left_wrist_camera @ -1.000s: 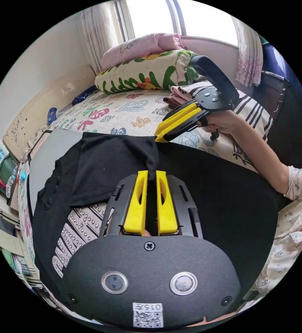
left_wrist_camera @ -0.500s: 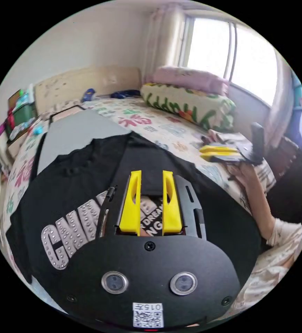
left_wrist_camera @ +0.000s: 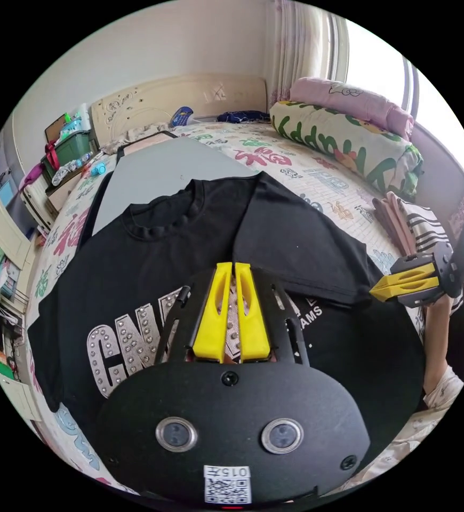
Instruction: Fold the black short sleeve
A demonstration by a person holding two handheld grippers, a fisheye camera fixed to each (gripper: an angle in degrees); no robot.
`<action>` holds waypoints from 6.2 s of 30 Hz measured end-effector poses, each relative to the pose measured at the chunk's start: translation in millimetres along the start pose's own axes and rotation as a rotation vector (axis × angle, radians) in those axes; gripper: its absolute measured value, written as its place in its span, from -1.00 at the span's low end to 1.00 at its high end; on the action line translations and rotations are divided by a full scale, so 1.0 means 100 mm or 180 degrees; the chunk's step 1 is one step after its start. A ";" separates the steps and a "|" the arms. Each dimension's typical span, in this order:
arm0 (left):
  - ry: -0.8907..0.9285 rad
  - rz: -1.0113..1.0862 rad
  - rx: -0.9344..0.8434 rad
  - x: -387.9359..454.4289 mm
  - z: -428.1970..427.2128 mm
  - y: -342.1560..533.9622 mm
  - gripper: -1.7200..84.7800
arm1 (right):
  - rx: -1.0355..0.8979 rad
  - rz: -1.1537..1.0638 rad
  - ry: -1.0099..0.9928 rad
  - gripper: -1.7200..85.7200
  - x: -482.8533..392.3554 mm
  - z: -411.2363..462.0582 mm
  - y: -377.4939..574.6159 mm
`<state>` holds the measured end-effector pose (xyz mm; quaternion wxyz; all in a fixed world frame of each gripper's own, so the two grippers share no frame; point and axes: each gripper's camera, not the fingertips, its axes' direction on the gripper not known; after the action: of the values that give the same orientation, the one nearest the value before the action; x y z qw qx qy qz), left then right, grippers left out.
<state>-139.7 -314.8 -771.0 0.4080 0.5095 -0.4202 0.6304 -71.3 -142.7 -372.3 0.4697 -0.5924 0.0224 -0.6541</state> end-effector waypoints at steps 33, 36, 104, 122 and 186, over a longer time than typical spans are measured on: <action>0.1385 0.2011 -0.0182 2.04 -0.25 -1.90 -0.79 | -0.0210 0.0756 0.0996 -0.83 0.02 0.04 -0.09; 0.0782 0.1029 0.0123 1.28 -0.35 -2.44 -0.77 | 0.0301 0.0420 0.0705 -0.83 -0.20 -0.23 -0.09; 0.0134 -0.1670 0.1067 -4.96 -3.29 -4.65 -0.97 | -0.0284 0.0597 -0.0231 -0.94 -3.38 0.89 -5.17; -0.0093 0.1391 0.0128 -0.65 -2.28 -4.82 -0.93 | 0.0187 0.0900 0.0781 -0.94 -2.71 -0.94 -2.49; 0.0414 0.1259 0.0083 -0.99 -1.13 -3.09 -0.81 | -0.0581 0.0985 0.0124 -0.77 -1.63 -0.30 -2.60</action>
<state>132.3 -119.6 -847.4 0.2960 0.3806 -0.4766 0.7351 -271.9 90.8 -351.4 0.5086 -0.6093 0.1817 -0.5806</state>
